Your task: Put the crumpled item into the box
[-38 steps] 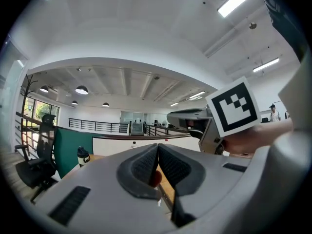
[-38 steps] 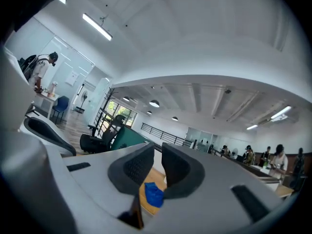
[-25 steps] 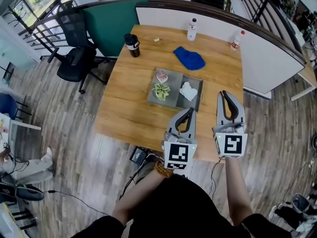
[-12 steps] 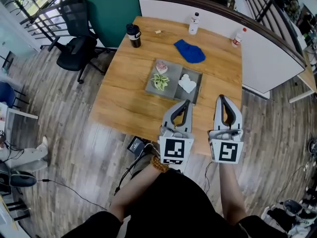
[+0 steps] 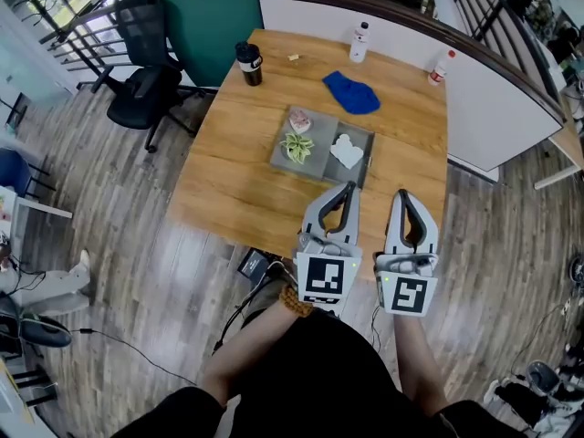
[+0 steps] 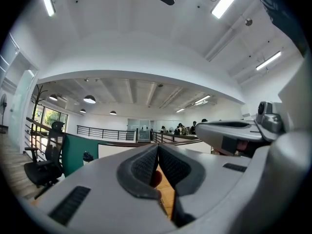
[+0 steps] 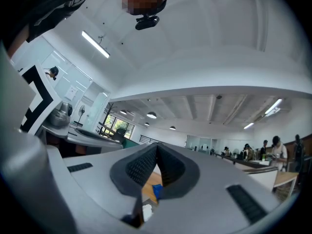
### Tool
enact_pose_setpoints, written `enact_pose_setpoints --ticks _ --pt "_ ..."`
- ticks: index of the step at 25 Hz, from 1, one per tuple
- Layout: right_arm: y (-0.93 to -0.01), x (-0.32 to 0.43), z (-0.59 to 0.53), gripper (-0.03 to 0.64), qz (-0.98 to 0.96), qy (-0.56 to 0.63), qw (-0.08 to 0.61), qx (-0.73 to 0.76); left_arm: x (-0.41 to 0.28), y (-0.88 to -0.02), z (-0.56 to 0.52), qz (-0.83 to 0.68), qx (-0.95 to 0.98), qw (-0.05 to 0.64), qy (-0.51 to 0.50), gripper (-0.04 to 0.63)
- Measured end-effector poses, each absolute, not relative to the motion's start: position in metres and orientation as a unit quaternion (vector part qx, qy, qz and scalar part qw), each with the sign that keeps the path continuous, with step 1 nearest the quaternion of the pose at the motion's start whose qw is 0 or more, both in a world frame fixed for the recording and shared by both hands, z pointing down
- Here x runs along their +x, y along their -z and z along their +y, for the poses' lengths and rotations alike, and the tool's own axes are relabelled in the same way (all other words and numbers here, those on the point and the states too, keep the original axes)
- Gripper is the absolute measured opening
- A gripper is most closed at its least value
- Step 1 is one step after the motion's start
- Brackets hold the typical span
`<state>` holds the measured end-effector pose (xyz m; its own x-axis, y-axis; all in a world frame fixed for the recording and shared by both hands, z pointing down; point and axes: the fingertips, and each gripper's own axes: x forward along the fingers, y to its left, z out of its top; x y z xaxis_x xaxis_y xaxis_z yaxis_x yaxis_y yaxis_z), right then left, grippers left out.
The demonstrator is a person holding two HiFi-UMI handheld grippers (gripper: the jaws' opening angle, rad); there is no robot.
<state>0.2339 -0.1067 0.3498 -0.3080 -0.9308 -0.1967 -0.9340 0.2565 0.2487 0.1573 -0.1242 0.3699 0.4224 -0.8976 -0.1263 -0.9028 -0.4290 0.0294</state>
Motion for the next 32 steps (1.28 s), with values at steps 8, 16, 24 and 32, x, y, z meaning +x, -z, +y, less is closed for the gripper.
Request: enact_pose_setpoints --ticks 8,16,24,32 --pt "-0.371 0.238 -0.097 0.003 0.796 -0.134 -0.004 -0.590 0.169 -0.369 -0.117 0.521 -0.851 0.030 -0.054 0.023" --pt "-0.390 0.243 -0.097 0.003 0.799 -0.112 -0.019 -0.591 0.174 -0.372 -0.118 0.517 -0.854 0.031 -0.049 0.023" --pt "-0.407 0.248 -0.098 0.003 0.801 -0.081 -0.047 -0.592 0.175 -0.377 -0.118 0.517 -0.854 0.032 -0.042 0.023" --pt "-0.404 0.241 -0.104 0.003 0.807 -0.087 -0.026 -0.583 0.172 -0.381 -0.121 0.519 -0.854 0.030 -0.038 0.023"
